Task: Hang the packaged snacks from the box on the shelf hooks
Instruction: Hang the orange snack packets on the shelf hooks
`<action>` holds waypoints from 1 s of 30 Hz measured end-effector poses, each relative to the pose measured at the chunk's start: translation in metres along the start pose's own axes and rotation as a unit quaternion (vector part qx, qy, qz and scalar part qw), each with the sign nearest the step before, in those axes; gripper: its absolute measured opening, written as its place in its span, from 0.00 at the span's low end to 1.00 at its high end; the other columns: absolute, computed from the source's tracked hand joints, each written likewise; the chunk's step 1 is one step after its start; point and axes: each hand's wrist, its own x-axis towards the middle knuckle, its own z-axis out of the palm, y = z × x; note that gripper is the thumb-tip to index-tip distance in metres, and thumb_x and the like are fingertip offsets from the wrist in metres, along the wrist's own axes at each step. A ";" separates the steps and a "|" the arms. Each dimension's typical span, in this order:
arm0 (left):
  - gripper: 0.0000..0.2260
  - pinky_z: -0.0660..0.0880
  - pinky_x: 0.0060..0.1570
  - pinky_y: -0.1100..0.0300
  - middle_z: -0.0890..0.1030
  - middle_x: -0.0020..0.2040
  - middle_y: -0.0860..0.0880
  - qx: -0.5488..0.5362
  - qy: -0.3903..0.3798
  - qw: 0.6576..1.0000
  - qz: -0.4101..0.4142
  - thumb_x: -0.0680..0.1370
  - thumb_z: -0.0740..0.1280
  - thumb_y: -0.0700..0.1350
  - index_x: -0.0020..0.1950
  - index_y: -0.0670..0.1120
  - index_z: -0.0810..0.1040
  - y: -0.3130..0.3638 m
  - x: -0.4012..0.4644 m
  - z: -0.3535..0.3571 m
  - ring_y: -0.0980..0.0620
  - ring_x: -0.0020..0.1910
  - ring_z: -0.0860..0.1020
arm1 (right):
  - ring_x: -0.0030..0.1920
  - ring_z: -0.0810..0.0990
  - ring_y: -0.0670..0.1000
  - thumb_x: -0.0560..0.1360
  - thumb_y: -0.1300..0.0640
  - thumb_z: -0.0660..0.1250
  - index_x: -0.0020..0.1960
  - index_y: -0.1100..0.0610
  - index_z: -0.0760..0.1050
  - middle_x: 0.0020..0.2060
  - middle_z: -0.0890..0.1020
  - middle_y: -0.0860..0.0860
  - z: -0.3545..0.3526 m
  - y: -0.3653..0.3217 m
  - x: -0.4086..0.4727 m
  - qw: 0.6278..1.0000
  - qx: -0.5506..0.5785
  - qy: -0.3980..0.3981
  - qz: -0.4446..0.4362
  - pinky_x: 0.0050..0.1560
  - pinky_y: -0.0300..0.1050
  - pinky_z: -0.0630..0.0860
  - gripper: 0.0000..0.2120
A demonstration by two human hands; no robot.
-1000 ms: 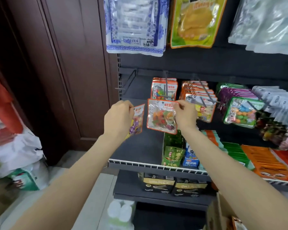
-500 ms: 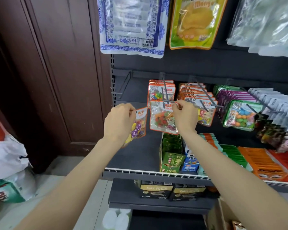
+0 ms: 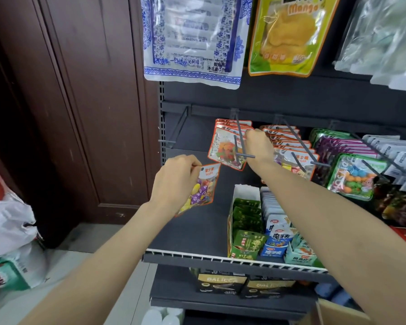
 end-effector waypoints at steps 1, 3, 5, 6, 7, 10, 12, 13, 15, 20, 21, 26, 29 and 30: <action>0.08 0.69 0.41 0.59 0.81 0.50 0.51 -0.007 -0.008 1.000 0.008 0.79 0.62 0.45 0.52 0.48 0.80 0.000 0.000 0.001 0.51 0.49 0.77 | 0.53 0.78 0.60 0.75 0.69 0.64 0.58 0.65 0.74 0.55 0.76 0.61 0.002 0.001 0.002 1.000 0.006 -0.001 0.003 0.49 0.48 0.76 0.12; 0.07 0.72 0.42 0.57 0.82 0.48 0.52 -0.032 -0.024 0.999 0.023 0.79 0.62 0.45 0.51 0.48 0.80 0.001 0.000 0.004 0.52 0.48 0.78 | 0.57 0.76 0.59 0.76 0.68 0.62 0.60 0.66 0.74 0.58 0.75 0.61 0.004 0.006 0.000 0.999 0.050 0.020 -0.001 0.54 0.48 0.75 0.13; 0.07 0.73 0.42 0.59 0.82 0.46 0.53 -0.067 -0.037 0.997 0.025 0.79 0.63 0.44 0.50 0.48 0.81 0.003 -0.002 0.008 0.53 0.46 0.78 | 0.62 0.73 0.57 0.78 0.65 0.60 0.63 0.65 0.74 0.62 0.74 0.60 0.000 0.015 -0.014 0.989 0.136 0.050 -0.002 0.60 0.47 0.71 0.14; 0.06 0.72 0.41 0.62 0.82 0.44 0.53 -0.085 -0.044 0.995 0.025 0.79 0.64 0.44 0.49 0.48 0.81 0.005 -0.003 0.011 0.55 0.44 0.78 | 0.60 0.75 0.55 0.79 0.63 0.60 0.62 0.64 0.75 0.60 0.76 0.58 -0.004 0.020 -0.027 0.980 0.190 0.054 -0.001 0.59 0.45 0.71 0.14; 0.06 0.70 0.39 0.67 0.82 0.42 0.54 -0.103 -0.052 0.993 0.029 0.78 0.65 0.44 0.48 0.48 0.82 0.009 -0.005 0.014 0.58 0.41 0.78 | 0.56 0.77 0.53 0.79 0.60 0.60 0.60 0.62 0.76 0.56 0.79 0.56 -0.009 0.026 -0.044 0.968 0.248 0.046 -0.001 0.55 0.43 0.72 0.13; 0.06 0.66 0.36 0.78 0.80 0.39 0.55 -0.156 -0.083 0.983 0.050 0.78 0.66 0.43 0.47 0.47 0.83 0.029 -0.013 0.029 0.64 0.36 0.75 | 0.48 0.80 0.45 0.79 0.55 0.61 0.55 0.57 0.79 0.46 0.82 0.48 -0.023 0.046 -0.096 0.920 0.392 -0.006 0.001 0.49 0.39 0.75 0.11; 0.06 0.65 0.37 0.79 0.81 0.40 0.55 -0.192 -0.094 0.975 0.059 0.77 0.66 0.42 0.47 0.46 0.83 0.047 -0.018 0.043 0.65 0.37 0.75 | 0.45 0.79 0.38 0.78 0.56 0.63 0.52 0.55 0.80 0.43 0.82 0.43 -0.029 0.064 -0.122 0.902 0.432 -0.017 0.011 0.49 0.32 0.74 0.08; 0.05 0.65 0.37 0.79 0.81 0.41 0.54 -0.208 -0.098 0.971 0.063 0.77 0.67 0.42 0.48 0.46 0.83 0.058 -0.020 0.050 0.65 0.37 0.75 | 0.43 0.78 0.36 0.77 0.58 0.65 0.49 0.56 0.80 0.41 0.81 0.43 -0.032 0.074 -0.130 0.896 0.443 -0.011 0.020 0.47 0.30 0.73 0.06; 0.05 0.66 0.37 0.79 0.81 0.41 0.54 -0.232 -0.102 0.965 0.071 0.77 0.67 0.42 0.47 0.45 0.83 0.079 -0.023 0.065 0.65 0.37 0.75 | 0.38 0.78 0.36 0.76 0.60 0.66 0.44 0.57 0.81 0.38 0.82 0.46 -0.039 0.094 -0.139 0.884 0.466 0.011 0.047 0.42 0.32 0.73 0.05; 0.04 0.67 0.39 0.78 0.79 0.41 0.55 -0.278 -0.072 0.956 0.060 0.77 0.68 0.42 0.47 0.44 0.82 0.118 -0.016 0.093 0.62 0.40 0.75 | 0.39 0.78 0.35 0.75 0.61 0.67 0.44 0.53 0.80 0.40 0.82 0.45 -0.055 0.137 -0.139 0.869 0.489 0.019 0.068 0.43 0.27 0.73 0.05; 0.04 0.68 0.40 0.76 0.80 0.41 0.55 -0.282 -0.075 0.955 0.057 0.77 0.68 0.43 0.47 0.45 0.82 0.124 -0.013 0.098 0.61 0.41 0.75 | 0.40 0.79 0.36 0.74 0.62 0.68 0.43 0.51 0.80 0.40 0.82 0.44 -0.055 0.144 -0.136 0.875 0.479 0.019 0.067 0.43 0.28 0.73 0.06; 0.03 0.68 0.39 0.72 0.77 0.37 0.57 -0.302 -0.073 0.950 0.034 0.76 0.69 0.43 0.43 0.48 0.79 0.140 0.007 0.110 0.62 0.40 0.74 | 0.39 0.78 0.39 0.74 0.63 0.68 0.44 0.56 0.81 0.38 0.81 0.45 -0.052 0.158 -0.112 0.881 0.463 0.050 0.086 0.42 0.29 0.73 0.04; 0.03 0.67 0.37 0.74 0.78 0.39 0.55 -0.296 -0.057 0.953 0.024 0.77 0.68 0.43 0.45 0.45 0.80 0.144 0.017 0.111 0.61 0.40 0.73 | 0.41 0.79 0.43 0.74 0.62 0.68 0.44 0.55 0.80 0.38 0.81 0.47 -0.051 0.157 -0.100 0.893 0.438 0.065 0.082 0.44 0.32 0.74 0.03; 0.04 0.67 0.37 0.73 0.78 0.41 0.54 -0.290 -0.051 0.955 0.023 0.77 0.68 0.43 0.47 0.44 0.81 0.146 0.019 0.112 0.59 0.41 0.74 | 0.41 0.79 0.44 0.74 0.61 0.68 0.43 0.55 0.80 0.38 0.81 0.47 -0.051 0.157 -0.097 0.894 0.434 0.069 0.085 0.45 0.33 0.74 0.03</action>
